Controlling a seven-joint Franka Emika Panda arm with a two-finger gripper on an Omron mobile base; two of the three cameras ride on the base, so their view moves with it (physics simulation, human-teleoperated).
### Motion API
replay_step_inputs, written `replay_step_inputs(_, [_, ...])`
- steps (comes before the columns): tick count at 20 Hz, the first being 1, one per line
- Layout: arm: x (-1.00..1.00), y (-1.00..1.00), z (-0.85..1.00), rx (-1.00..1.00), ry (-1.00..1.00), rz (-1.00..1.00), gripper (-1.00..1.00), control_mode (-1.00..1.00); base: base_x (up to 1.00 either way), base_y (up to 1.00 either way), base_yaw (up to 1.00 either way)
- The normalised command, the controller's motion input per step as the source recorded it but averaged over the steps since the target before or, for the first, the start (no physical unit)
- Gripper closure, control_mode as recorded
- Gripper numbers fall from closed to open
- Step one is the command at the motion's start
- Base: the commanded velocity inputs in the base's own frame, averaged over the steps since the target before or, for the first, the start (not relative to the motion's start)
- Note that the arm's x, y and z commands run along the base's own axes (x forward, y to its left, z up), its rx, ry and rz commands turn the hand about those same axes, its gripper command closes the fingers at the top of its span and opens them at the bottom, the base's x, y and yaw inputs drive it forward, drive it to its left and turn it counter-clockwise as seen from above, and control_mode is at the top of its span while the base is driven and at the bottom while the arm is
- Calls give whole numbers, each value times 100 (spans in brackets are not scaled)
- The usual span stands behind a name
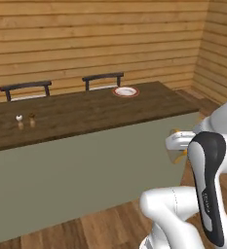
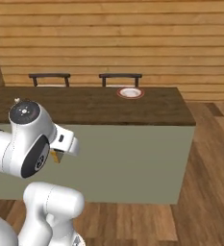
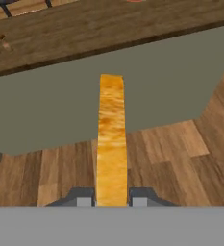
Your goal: Start the toaster. Once the lever pops up, take the bread to the plate on the dining counter.
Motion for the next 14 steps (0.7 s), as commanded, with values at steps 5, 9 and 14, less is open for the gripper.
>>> replay_step_inputs(5, [0,0,0,0,0,0,100,100,79,-22,14])
replay_step_inputs(9, [0,0,0,0,0,0,100,100,84,-23,11])
replay_step_inputs(14, [0,0,0,0,0,0,100,100,69,-38,8])
